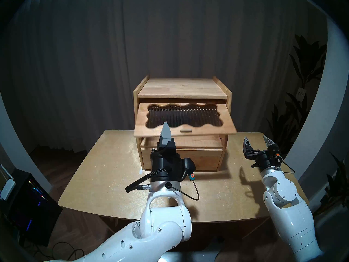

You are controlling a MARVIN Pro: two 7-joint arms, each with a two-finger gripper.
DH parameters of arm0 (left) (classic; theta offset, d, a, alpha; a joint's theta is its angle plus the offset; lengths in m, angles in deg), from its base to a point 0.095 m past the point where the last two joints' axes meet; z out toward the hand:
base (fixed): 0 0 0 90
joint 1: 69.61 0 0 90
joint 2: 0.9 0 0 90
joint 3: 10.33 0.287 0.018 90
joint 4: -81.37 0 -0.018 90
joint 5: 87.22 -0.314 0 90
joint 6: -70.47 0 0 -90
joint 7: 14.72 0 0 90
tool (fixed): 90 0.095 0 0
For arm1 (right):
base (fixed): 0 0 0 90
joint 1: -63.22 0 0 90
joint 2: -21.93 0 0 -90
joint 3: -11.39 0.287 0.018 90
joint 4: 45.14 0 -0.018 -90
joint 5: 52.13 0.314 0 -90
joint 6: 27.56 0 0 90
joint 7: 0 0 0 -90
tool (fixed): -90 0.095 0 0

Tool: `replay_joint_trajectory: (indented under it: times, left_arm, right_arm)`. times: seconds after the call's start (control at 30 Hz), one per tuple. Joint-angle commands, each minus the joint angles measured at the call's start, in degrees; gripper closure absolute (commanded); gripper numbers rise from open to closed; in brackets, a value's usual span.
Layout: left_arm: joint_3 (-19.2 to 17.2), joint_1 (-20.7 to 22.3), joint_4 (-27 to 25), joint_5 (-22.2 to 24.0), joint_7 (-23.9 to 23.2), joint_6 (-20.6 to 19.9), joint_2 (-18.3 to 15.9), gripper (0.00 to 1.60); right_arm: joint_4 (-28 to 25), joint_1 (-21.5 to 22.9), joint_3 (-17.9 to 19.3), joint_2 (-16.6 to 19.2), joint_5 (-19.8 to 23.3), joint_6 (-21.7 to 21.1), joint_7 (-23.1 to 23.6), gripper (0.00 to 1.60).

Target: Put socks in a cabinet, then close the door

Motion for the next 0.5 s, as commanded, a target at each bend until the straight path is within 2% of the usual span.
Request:
replay_joint_trajectory:
  times: [0.0, 0.07, 0.1, 0.13, 0.17, 0.27, 0.47]
  left_arm:
    - [-1.12, 3.09, -6.65, 8.88, -2.42, -1.87, -0.09, 1.6]
    - [-2.4, 3.19, -8.47, 11.26, -3.24, -1.89, 0.88, 1.6]
    - [-3.72, 3.22, -9.37, 12.43, -3.23, -1.89, 2.59, 1.1]
    - [-4.34, 3.09, -9.19, 13.41, -3.6, -1.89, 3.89, 0.21]
    - [-5.44, 2.71, -11.0, 15.14, -4.44, -1.89, 3.61, 0.0]
    - [-8.8, 1.27, -12.72, 17.94, -4.6, -1.89, 5.98, 0.0]
    - [-15.45, 0.54, -16.79, 23.48, -6.5, -1.89, 5.82, 0.0]
  right_arm:
    - [-0.91, 0.45, 0.19, 0.05, 0.0, 0.37, 0.02, 0.0]
    - [-0.84, 0.48, 0.17, 0.05, 0.0, 0.36, 0.04, 0.0]
    - [-0.75, 0.5, 0.16, 0.06, -0.01, 0.32, 0.05, 0.0]
    - [-0.69, 0.51, 0.15, 0.06, -0.01, 0.29, 0.06, 0.0]
    - [-0.65, 0.52, 0.14, 0.06, -0.01, 0.28, 0.07, 0.0]
    - [-0.56, 0.55, 0.13, 0.06, -0.01, 0.27, 0.1, 0.0]
    - [-0.29, 0.58, 0.09, 0.06, -0.01, 0.22, 0.14, 0.0]
